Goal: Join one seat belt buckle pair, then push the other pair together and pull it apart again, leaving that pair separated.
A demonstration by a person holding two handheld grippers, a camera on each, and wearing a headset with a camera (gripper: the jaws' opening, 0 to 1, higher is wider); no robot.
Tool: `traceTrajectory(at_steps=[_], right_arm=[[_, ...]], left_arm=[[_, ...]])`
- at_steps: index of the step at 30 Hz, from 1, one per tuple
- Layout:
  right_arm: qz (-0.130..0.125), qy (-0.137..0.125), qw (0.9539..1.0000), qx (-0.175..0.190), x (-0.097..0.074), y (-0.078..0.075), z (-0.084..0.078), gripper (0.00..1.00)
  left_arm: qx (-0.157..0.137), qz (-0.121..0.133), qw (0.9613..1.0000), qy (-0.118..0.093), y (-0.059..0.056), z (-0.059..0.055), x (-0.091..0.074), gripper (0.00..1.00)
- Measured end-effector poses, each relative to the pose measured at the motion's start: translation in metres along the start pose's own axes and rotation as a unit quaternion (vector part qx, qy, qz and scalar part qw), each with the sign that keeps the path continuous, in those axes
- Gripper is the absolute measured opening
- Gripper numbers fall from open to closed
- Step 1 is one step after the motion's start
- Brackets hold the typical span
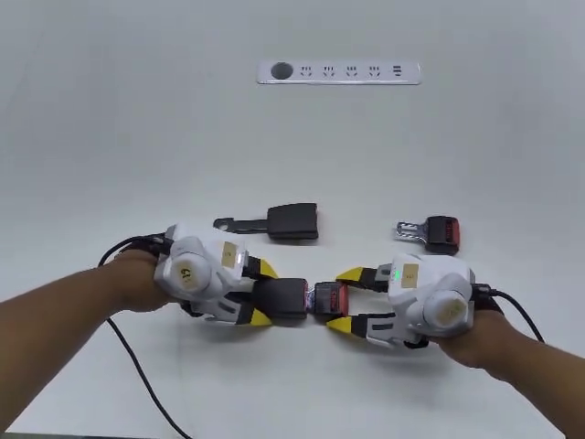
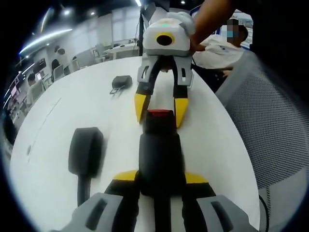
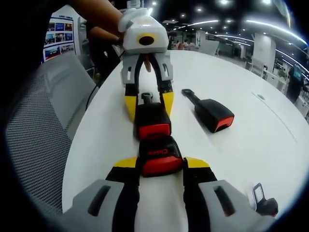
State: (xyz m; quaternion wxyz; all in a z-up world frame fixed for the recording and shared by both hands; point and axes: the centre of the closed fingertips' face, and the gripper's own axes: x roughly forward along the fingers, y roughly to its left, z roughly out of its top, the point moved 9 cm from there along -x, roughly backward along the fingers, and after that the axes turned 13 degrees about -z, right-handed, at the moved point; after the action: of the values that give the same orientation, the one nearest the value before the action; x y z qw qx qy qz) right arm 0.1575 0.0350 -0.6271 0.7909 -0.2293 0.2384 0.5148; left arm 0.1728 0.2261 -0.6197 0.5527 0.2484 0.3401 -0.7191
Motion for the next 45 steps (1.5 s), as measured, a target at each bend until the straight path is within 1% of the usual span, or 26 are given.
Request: traceTrajectory(at_steps=[3, 5, 7, 8, 9, 10, 11, 12, 13, 14, 15, 16, 18, 19, 23, 24, 25, 26, 28, 32, 35, 37, 40, 41, 43, 45], right_arm=[[0.002, 0.006, 1.0000, -0.008, 0.000, 0.000, 0.004, 0.34], [-0.001, 0.008, 0.9998, -0.017, -0.001, 0.000, 0.005, 0.34], [-0.007, 0.009, 0.9999, -0.009, -0.002, -0.001, 0.005, 0.35], [-0.009, 0.005, 0.9999, -0.005, -0.002, -0.001, 0.006, 0.38], [-0.011, -0.005, 0.9998, 0.017, -0.003, -0.002, 0.008, 0.41], [-0.013, -0.010, 0.9993, 0.033, -0.004, -0.003, 0.010, 0.48], [-0.017, -0.019, 0.9991, 0.034, -0.005, -0.006, 0.011, 0.53], [-0.019, -0.022, 0.9990, 0.035, -0.006, -0.007, 0.012, 0.56], [-0.021, -0.020, 0.9988, 0.040, -0.007, -0.009, 0.011, 0.57], [-0.023, -0.016, 0.9987, 0.043, -0.007, -0.010, 0.010, 0.58], [-0.024, -0.013, 0.9986, 0.045, -0.007, -0.011, 0.009, 0.59], [-0.023, -0.012, 0.9986, 0.047, -0.008, -0.012, 0.008, 0.59], [-0.027, -0.009, 0.9982, 0.052, -0.010, -0.014, 0.005, 0.60], [-0.028, -0.008, 0.9982, 0.052, -0.012, -0.016, 0.004, 0.60], [-0.036, -0.011, 0.9979, 0.052, -0.017, -0.021, 0.005, 0.62], [-0.040, -0.013, 0.9975, 0.057, -0.019, -0.024, 0.004, 0.63], [-0.043, -0.015, 0.9972, 0.060, -0.020, -0.026, 0.004, 0.65], [-0.048, -0.011, 0.9967, 0.065, -0.022, -0.029, 0.004, 0.65], [-0.053, -0.015, 0.9960, 0.070, -0.025, -0.033, 0.004, 0.66], [-0.058, -0.018, 0.9961, 0.064, -0.032, -0.042, 0.005, 0.69], [-0.062, -0.016, 0.9957, 0.067, -0.037, -0.052, 0.000, 0.72], [-0.065, -0.014, 0.9955, 0.067, -0.042, -0.060, -0.004, 0.72], [-0.071, -0.006, 0.9945, 0.077, -0.048, -0.071, -0.011, 0.74], [-0.077, -0.004, 0.9942, 0.075, -0.050, -0.077, -0.014, 0.75], [-0.081, 0.001, 0.9939, 0.074, -0.054, -0.083, -0.019, 0.76], [-0.086, 0.006, 0.9935, 0.074, -0.061, -0.091, -0.022, 0.76]], left_arm=[[-0.003, 0.002, 1.0000, 0.005, -0.001, 0.002, 0.000, 0.35], [-0.014, 0.009, 0.9999, 0.005, -0.001, 0.004, 0.000, 0.36], [-0.019, 0.015, 0.9996, 0.010, -0.001, 0.004, -0.001, 0.39], [-0.020, 0.016, 0.9996, 0.010, -0.002, 0.004, -0.002, 0.43], [-0.028, 0.014, 0.9995, 0.001, -0.003, 0.005, -0.003, 0.46], [-0.033, 0.013, 0.9993, -0.007, -0.004, 0.006, -0.004, 0.49], [-0.039, 0.016, 0.9989, -0.022, -0.005, 0.008, -0.007, 0.50], [-0.042, 0.022, 0.9985, -0.027, -0.004, 0.008, -0.009, 0.51], [-0.045, 0.028, 0.9981, -0.032, -0.003, 0.009, -0.011, 0.53], [-0.045, 0.038, 0.9972, -0.045, -0.001, 0.009, -0.014, 0.55], [-0.047, 0.044, 0.9965, -0.054, 0.000, 0.009, -0.016, 0.58], [-0.054, 0.049, 0.9956, -0.059, 0.001, 0.008, -0.019, 0.61], [-0.065, 0.058, 0.9944, -0.059, 0.003, 0.006, -0.022, 0.65], [-0.066, 0.060, 0.9942, -0.060, 0.003, 0.005, -0.023, 0.66], [-0.075, 0.071, 0.9920, -0.073, 0.005, 0.005, -0.031, 0.67], [-0.081, 0.077, 0.9904, -0.082, 0.007, 0.005, -0.034, 0.67], [-0.083, 0.081, 0.9895, -0.086, 0.008, 0.005, -0.036, 0.68], [-0.086, 0.086, 0.9884, -0.091, 0.010, 0.006, -0.039, 0.68], [-0.089, 0.094, 0.9869, -0.096, 0.014, 0.008, -0.043, 0.69], [-0.096, 0.105, 0.9839, -0.109, 0.022, 0.009, -0.050, 0.73], [-0.099, 0.112, 0.9827, -0.109, 0.029, 0.011, -0.053, 0.77], [-0.101, 0.115, 0.9815, -0.115, 0.033, 0.014, -0.055, 0.78], [-0.097, 0.115, 0.9820, -0.114, 0.039, 0.014, -0.056, 0.80], [-0.098, 0.114, 0.9822, -0.113, 0.042, 0.015, -0.056, 0.81], [-0.098, 0.114, 0.9822, -0.113, 0.045, 0.015, -0.057, 0.82], [-0.096, 0.118, 0.9824, -0.108, 0.051, 0.016, -0.057, 0.83]])
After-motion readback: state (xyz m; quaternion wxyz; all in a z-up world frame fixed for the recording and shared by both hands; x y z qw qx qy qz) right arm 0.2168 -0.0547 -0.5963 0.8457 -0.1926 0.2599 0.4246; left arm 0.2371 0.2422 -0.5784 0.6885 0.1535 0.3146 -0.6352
